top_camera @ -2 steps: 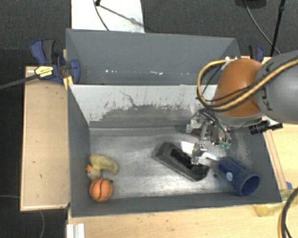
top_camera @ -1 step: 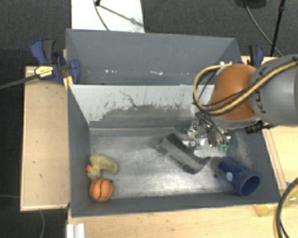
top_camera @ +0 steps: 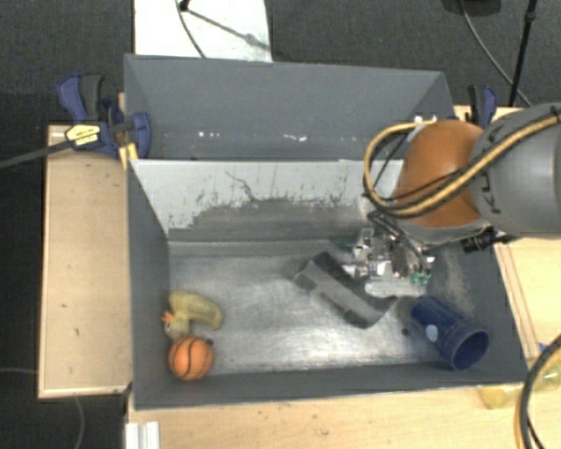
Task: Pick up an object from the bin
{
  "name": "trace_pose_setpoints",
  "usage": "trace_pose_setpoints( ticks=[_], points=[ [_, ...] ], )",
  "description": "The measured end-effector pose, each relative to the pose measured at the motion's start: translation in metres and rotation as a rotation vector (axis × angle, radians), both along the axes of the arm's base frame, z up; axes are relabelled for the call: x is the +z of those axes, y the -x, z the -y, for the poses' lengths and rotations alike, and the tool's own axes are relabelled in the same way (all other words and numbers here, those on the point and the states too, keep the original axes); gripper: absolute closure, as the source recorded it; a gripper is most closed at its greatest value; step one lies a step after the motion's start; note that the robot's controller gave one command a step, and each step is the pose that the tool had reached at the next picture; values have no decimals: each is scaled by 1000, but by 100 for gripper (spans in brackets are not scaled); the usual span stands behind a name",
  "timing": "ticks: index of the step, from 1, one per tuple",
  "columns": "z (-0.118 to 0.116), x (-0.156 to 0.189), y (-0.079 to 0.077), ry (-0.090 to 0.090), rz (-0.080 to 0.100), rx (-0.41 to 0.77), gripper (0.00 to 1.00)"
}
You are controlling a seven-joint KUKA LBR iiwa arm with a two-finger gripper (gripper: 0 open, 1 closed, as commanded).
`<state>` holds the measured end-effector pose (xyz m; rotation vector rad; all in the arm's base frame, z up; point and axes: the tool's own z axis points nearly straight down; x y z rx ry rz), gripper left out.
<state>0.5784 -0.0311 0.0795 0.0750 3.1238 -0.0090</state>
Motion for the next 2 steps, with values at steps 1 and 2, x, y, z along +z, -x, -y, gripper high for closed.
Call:
trace_pose_setpoints(
  ticks=[1,2],
  points=[
    [10,34,0,-7,-18,-23,100],
    [16,83,-4,-6,-10,-28,100]
  ],
)
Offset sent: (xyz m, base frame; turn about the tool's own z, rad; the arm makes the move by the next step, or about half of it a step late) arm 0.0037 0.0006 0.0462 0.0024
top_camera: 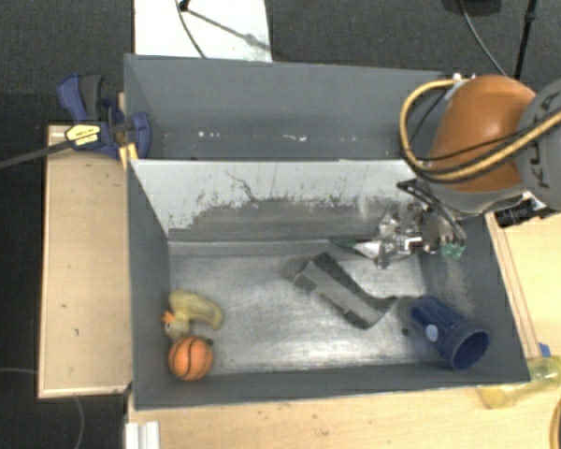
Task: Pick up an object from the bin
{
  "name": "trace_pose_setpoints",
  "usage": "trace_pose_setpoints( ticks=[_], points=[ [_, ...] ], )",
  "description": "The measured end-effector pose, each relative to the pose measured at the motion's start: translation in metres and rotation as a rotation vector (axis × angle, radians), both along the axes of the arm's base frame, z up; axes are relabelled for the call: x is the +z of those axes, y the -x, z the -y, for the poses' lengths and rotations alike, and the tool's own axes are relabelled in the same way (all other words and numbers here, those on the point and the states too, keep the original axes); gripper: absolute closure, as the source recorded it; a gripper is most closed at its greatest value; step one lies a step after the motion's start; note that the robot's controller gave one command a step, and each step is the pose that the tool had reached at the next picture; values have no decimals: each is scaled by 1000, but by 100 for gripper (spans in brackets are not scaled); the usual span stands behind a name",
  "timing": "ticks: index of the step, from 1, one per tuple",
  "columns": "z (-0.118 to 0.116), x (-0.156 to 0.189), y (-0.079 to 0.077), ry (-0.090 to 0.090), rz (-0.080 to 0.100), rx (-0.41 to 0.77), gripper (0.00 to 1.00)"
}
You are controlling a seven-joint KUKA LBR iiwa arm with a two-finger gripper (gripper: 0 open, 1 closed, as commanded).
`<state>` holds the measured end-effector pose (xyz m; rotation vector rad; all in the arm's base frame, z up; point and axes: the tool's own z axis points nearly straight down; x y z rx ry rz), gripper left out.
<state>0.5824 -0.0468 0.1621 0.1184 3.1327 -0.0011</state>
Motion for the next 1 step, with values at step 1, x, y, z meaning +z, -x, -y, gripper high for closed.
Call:
trace_pose_setpoints(
  ticks=[1],
  points=[
    [-15,83,7,-1,-3,3,100]
  ],
)
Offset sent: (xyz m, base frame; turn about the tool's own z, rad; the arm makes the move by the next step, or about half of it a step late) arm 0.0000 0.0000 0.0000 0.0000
